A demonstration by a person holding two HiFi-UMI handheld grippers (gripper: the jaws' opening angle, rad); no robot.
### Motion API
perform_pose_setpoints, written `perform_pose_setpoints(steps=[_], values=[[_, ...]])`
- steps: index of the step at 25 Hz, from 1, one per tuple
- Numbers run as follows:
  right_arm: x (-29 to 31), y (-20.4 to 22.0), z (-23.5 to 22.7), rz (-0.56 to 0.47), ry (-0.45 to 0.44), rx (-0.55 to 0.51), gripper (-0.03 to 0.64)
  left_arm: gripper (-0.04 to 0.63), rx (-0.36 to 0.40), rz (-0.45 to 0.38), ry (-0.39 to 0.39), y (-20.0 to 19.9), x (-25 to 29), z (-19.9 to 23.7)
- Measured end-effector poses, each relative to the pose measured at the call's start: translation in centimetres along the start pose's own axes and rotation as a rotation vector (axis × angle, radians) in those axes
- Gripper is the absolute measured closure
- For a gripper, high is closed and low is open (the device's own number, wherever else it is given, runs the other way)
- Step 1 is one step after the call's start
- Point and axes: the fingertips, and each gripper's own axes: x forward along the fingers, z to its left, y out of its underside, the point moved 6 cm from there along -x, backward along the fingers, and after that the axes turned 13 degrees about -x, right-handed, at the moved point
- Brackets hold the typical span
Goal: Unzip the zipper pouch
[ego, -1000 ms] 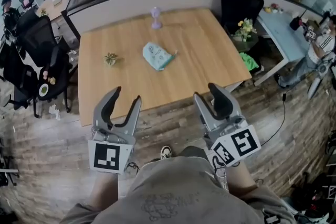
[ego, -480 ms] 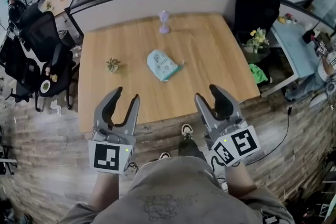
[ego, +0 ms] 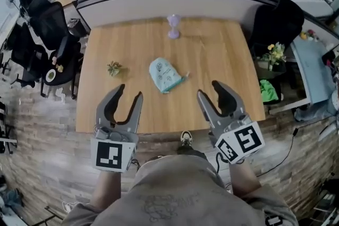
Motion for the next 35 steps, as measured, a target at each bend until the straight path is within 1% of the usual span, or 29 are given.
perform_pose_setpoints(steps=[4, 9, 14, 18, 22, 29, 30, 32, 35], values=[[1.3, 0.4, -3.0, -0.01, -0.065, 0.001, 0.443, 0.42, 0.001, 0.015, -0.06, -0.1, 2.1, -1.0], [2.6, 1.3, -5.7, -0.007, -0.142, -0.004, 0.443, 0.417, -0.007, 0.026, -0.129, 0.0, 4.2, -1.8], [3.4, 2.2, -7.2, -0.011, -0.196, -0.006, 0.443, 0.417, 0.003, 0.0, -0.171, 0.3, 5.3, -2.4], [3.7, 2.6, -7.3, -0.007, -0.212, 0.007, 0.443, 0.417, -0.015, 0.053, -0.192, 1.2, 5.3, -2.7], [4.7, 3.1, -7.0, 0.009, -0.216, 0.015, 0.443, 0.417, -0.012, 0.077, -0.175, 1.4, 5.8, -2.0], [7.0, 4.1, -5.6, 0.054, -0.205, 0.022, 0.443, 0.414, 0.006, 0.118, -0.101, 2.6, 6.8, 0.3], [7.4, 4.4, -5.4, 0.064, -0.205, 0.024, 0.443, 0.414, 0.007, 0.135, -0.089, 3.1, 7.0, 0.6], [8.1, 5.3, -4.9, 0.089, -0.208, 0.034, 0.444, 0.414, 0.028, 0.165, -0.059, 4.1, 7.6, 1.1], [9.1, 6.8, -4.6, 0.124, -0.205, 0.056, 0.445, 0.414, 0.069, 0.162, -0.042, 5.6, 8.9, 2.1]])
